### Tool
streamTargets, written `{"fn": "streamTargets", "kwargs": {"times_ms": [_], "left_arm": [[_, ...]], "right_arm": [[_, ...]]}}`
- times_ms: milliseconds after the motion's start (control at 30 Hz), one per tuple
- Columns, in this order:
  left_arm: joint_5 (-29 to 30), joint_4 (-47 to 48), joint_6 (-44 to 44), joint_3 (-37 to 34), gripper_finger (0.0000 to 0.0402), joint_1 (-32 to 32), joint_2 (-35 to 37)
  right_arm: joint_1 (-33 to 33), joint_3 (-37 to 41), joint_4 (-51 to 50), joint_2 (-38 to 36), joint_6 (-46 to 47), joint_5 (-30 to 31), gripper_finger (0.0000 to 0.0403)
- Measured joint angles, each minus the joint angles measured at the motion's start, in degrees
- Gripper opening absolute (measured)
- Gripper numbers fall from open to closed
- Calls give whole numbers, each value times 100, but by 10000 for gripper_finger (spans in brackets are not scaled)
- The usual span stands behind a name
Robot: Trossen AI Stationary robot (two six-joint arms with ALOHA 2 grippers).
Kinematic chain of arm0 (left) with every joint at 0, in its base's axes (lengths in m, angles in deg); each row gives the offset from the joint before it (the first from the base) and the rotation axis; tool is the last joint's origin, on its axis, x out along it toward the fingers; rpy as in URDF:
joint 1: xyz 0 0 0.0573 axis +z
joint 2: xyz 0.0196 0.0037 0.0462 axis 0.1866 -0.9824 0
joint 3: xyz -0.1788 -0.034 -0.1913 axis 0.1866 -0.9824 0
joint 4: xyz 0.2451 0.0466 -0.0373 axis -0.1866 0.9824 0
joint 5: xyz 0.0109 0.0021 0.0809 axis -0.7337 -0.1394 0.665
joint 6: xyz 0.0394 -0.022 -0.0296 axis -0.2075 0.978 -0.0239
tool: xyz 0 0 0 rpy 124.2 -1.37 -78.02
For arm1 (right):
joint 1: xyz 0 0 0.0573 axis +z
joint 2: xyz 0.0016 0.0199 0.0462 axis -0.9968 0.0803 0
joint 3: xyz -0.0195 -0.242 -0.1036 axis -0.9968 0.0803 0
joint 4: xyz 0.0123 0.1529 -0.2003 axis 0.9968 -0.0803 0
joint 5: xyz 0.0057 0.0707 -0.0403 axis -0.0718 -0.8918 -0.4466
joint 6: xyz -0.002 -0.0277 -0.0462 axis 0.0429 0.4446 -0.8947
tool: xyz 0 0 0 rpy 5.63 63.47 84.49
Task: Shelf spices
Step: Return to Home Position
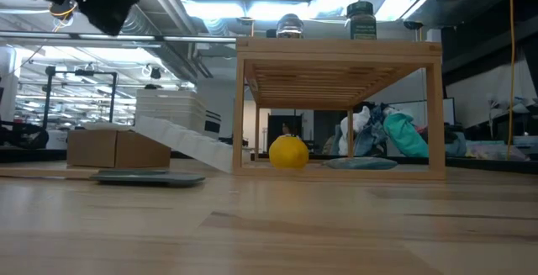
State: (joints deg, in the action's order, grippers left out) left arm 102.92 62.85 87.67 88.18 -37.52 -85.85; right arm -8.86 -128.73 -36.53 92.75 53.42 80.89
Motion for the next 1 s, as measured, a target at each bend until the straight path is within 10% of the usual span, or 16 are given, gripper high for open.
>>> {"fn": "streamTargets", "kwargs": {"times_ms": [1000], "left_arm": [[-2412,-2717,-1326,-1695,245,26,-4]], "right_arm": [[-4,2089,3262,0,-10,-552,10]]}}
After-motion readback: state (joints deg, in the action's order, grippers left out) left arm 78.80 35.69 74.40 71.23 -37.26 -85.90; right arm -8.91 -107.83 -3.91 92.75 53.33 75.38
